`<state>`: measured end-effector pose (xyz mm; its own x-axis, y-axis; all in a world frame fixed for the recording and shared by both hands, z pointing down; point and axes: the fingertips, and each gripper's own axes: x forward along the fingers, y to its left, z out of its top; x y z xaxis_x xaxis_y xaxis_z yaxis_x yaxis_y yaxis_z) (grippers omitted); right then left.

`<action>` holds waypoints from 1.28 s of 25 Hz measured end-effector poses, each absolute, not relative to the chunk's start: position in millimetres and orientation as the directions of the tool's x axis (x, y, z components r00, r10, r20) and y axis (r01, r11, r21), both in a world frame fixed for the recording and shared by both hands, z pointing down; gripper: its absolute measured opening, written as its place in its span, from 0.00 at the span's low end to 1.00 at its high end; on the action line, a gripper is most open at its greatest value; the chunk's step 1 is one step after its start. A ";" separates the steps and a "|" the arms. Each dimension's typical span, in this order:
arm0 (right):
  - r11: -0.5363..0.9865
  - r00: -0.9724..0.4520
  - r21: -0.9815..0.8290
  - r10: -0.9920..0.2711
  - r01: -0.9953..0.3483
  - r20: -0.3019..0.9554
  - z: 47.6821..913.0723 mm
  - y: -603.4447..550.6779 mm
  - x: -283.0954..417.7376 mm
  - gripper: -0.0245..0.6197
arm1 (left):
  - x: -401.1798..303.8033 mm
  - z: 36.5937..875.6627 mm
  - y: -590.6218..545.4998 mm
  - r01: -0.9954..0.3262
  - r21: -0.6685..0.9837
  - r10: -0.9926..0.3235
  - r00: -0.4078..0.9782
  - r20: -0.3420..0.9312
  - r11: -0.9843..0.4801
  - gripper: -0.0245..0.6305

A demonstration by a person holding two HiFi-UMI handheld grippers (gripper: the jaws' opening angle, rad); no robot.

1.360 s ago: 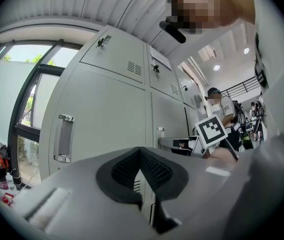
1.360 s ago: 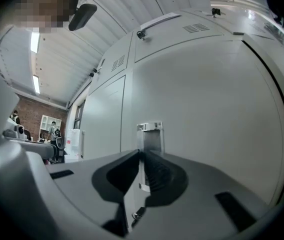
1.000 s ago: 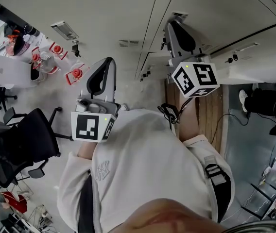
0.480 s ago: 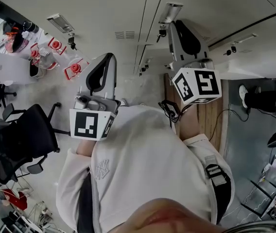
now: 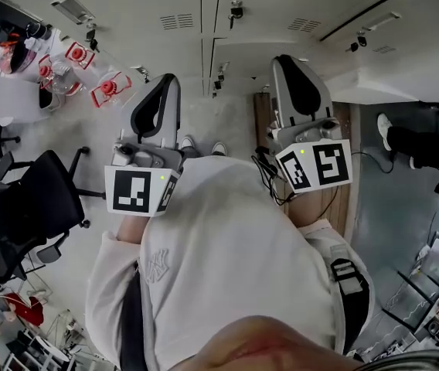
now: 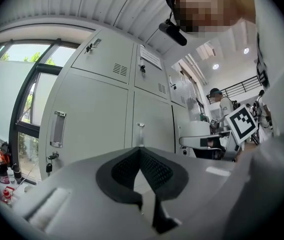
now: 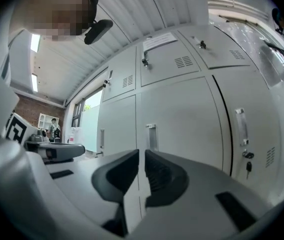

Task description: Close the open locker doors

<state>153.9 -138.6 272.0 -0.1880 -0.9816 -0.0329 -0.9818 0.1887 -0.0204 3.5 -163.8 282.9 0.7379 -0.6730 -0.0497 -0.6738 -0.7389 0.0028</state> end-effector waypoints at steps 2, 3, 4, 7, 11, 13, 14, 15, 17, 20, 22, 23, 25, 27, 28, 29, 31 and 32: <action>0.202 -0.203 -0.038 -0.979 -0.979 0.007 290.9 -126.0 149.9 0.09 | 4.6 288.5 -153.5 -0.681 0.006 -0.681 0.731 -0.041 -0.732 0.04; 0.208 -0.210 -0.050 -0.977 -0.977 0.026 299.7 -120.4 147.7 0.09 | 5.7 290.8 -148.5 -0.684 0.007 -0.683 0.729 -0.039 -0.730 0.04; 0.214 -0.217 -0.062 -0.975 -0.975 0.041 307.5 -114.8 145.5 0.09 | 7.1 293.4 -143.7 -0.686 0.006 -0.685 0.727 -0.038 -0.728 0.04; 0.232 -0.238 -0.089 -0.969 -0.969 0.069 323.7 -99.2 138.1 0.09 | 12.1 305.9 -130.8 -0.691 -0.002 -0.691 0.722 -0.019 -0.723 0.04; 0.264 -0.272 -0.105 -0.959 -0.959 0.079 330.9 -85.8 129.1 0.09 | 20.7 325.2 -117.8 -0.697 -0.016 -0.697 0.717 0.026 -0.717 0.04; 0.282 -0.290 -0.103 -0.954 -0.954 0.077 330.4 -83.0 125.7 0.09 | 25.5 328.5 -111.9 -0.695 -0.024 -0.695 0.718 0.036 -0.719 0.04; 0.291 -0.298 -0.100 -0.951 -0.952 0.076 330.0 -82.7 124.2 0.09 | 27.3 328.4 -109.4 -0.693 -0.024 -0.694 0.719 0.037 -0.720 0.04; 0.299 -0.306 -0.095 -0.949 -0.950 0.075 329.8 -82.6 122.9 0.09 | 28.4 327.8 -107.7 -0.693 -0.024 -0.693 0.720 0.035 -0.721 0.04; 0.311 -0.318 -0.088 -0.945 -0.946 0.075 330.3 -82.8 120.9 0.09 | 28.7 327.0 -106.5 -0.696 -0.028 -0.697 0.717 0.030 -0.717 0.04; 0.321 -0.327 -0.086 -0.942 -0.943 0.070 330.2 -82.9 119.6 0.09 | 28.8 326.5 -108.4 -0.704 -0.035 -0.704 0.709 0.025 -0.710 0.04; 0.325 -0.331 -0.086 -0.941 -0.942 0.068 329.5 -83.0 120.0 0.09 | 30.4 324.6 -109.9 -0.705 -0.040 -0.706 0.708 0.021 -0.708 0.04; 0.327 -0.333 -0.086 -0.941 -0.941 0.068 329.3 -83.1 120.3 0.09 | 31.5 323.5 -110.4 -0.705 -0.041 -0.706 0.708 0.019 -0.708 0.04; 0.329 -0.335 -0.088 -0.940 -0.940 0.068 329.2 -83.3 121.5 0.09 | 34.4 322.4 -110.7 -0.703 -0.040 -0.704 0.710 0.021 -0.710 0.04; 0.329 -0.335 -0.092 -0.940 -0.940 0.066 329.3 -83.9 123.1 0.09 | 37.2 322.9 -111.1 -0.700 -0.037 -0.701 0.713 0.031 -0.713 0.04; 0.329 -0.335 -0.094 -0.940 -0.940 0.066 329.4 -84.6 123.9 0.09 | 38.1 322.5 -112.0 -0.700 -0.040 -0.701 0.713 0.029 -0.713 0.04; 0.329 -0.336 -0.096 -0.940 -0.939 0.066 329.5 -85.6 124.6 0.09 | 38.6 322.1 -113.4 -0.700 -0.044 -0.701 0.713 0.024 -0.713 0.04; 0.331 -0.338 -0.097 -0.939 -0.939 0.065 329.4 -88.1 125.6 0.09 | 39.3 321.5 -116.1 -0.701 -0.048 -0.702 0.712 0.023 -0.712 0.04; 0.332 -0.338 -0.097 -0.939 -0.938 0.065 329.1 -89.3 126.0 0.09 | 39.7 321.0 -117.4 -0.701 -0.049 -0.702 0.712 0.023 -0.712 0.04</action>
<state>126.0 -89.3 329.1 -0.3384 -0.9388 0.0645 -0.9384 0.3316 -0.0971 39.7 -117.4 321.0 0.7117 -0.7021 0.0234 -0.7006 -0.7118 -0.0493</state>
